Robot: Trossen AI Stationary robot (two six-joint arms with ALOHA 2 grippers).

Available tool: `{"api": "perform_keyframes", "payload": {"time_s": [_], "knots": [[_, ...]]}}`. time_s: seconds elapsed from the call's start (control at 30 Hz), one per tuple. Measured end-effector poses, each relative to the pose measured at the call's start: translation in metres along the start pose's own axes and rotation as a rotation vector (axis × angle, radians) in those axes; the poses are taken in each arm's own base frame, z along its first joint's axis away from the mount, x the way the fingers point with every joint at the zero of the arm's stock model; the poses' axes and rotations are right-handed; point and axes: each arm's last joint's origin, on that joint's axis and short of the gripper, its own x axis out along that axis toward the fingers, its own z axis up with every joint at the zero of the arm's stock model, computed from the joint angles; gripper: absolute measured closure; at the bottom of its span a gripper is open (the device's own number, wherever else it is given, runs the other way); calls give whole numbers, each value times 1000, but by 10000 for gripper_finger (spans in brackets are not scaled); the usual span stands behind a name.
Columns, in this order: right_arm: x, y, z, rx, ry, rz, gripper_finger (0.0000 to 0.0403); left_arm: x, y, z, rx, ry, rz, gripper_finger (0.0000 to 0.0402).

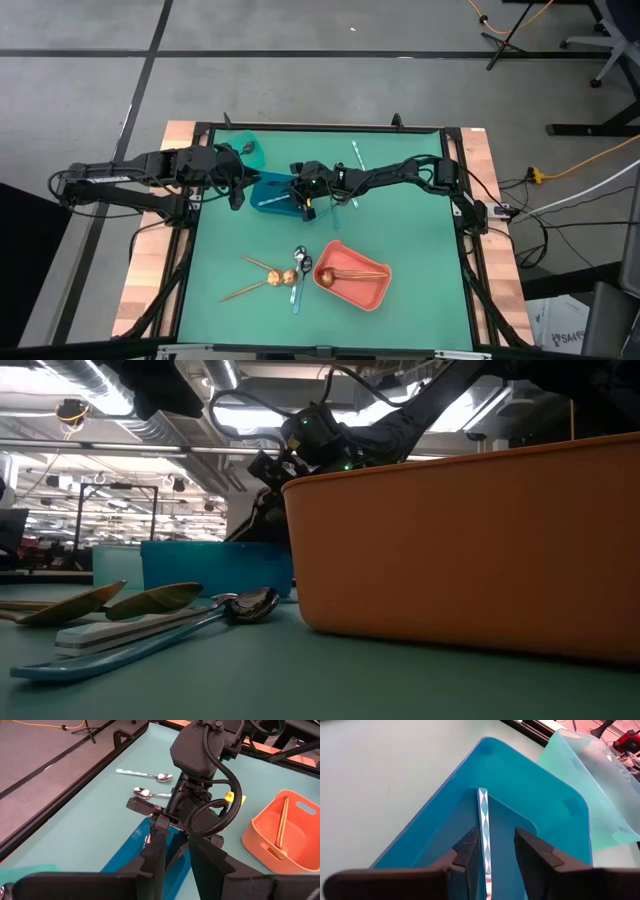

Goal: Sort silverware by color (type)
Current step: Put the patterned blue spoon into the blue bin

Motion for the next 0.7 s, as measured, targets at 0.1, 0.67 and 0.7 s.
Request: {"api": "perform_keyframes", "payload": {"time_s": [0.1, 0.67, 0.7], "knots": [[-1, 0, 2, -1, -3, -1, 290, 0, 0, 0, 0, 0, 0, 321], [-98, -38, 69, -8, 147, -281, 290, 0, 0, 0, 1, -2, 5, 321], [-105, -40, 70, -6, 172, -306, 290, 0, 0, 0, 1, -4, 11, 321]]}}
